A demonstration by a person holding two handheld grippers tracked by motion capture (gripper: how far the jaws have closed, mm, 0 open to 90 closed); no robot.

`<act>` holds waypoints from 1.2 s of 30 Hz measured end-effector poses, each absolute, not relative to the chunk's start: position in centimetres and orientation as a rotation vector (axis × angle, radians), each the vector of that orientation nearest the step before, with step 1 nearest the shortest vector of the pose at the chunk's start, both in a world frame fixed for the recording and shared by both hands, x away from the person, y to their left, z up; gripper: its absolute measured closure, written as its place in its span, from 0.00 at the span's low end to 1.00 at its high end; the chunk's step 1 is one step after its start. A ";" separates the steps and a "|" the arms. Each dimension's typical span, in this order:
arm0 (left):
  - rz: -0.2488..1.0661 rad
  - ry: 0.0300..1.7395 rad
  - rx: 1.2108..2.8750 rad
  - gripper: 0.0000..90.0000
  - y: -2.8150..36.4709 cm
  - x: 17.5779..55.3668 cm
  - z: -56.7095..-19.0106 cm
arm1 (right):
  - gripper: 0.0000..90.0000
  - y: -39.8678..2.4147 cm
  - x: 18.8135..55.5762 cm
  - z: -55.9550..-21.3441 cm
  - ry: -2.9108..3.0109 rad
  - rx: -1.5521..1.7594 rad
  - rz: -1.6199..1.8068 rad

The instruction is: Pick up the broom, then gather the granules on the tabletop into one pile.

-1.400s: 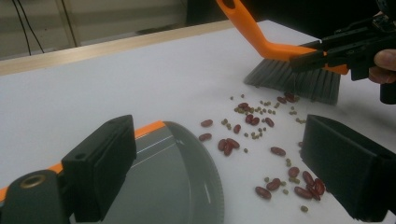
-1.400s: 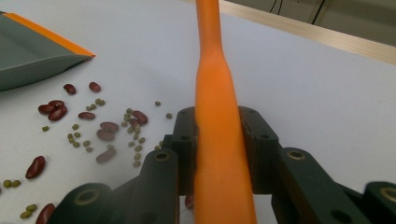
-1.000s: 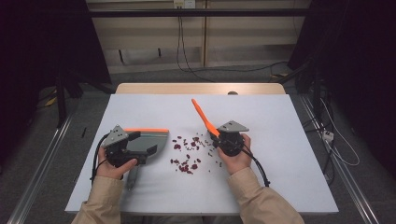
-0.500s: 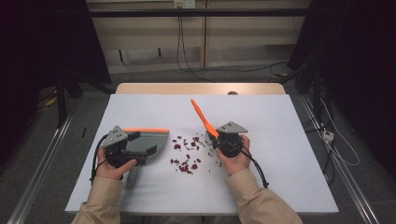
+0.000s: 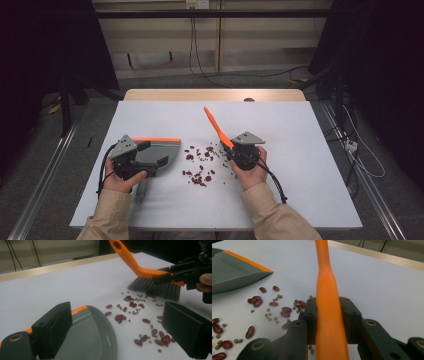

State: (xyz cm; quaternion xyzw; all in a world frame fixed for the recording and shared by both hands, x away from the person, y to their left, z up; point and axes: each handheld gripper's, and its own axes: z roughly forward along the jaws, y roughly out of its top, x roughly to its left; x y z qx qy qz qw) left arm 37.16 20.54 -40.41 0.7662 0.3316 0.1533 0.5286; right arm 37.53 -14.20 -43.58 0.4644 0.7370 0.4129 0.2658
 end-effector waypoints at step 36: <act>0.352 0.791 1.824 0.11 20.4 37.4 -40.6 | 0.79 -13.1 37.6 -42.1 2.021 1.147 1.265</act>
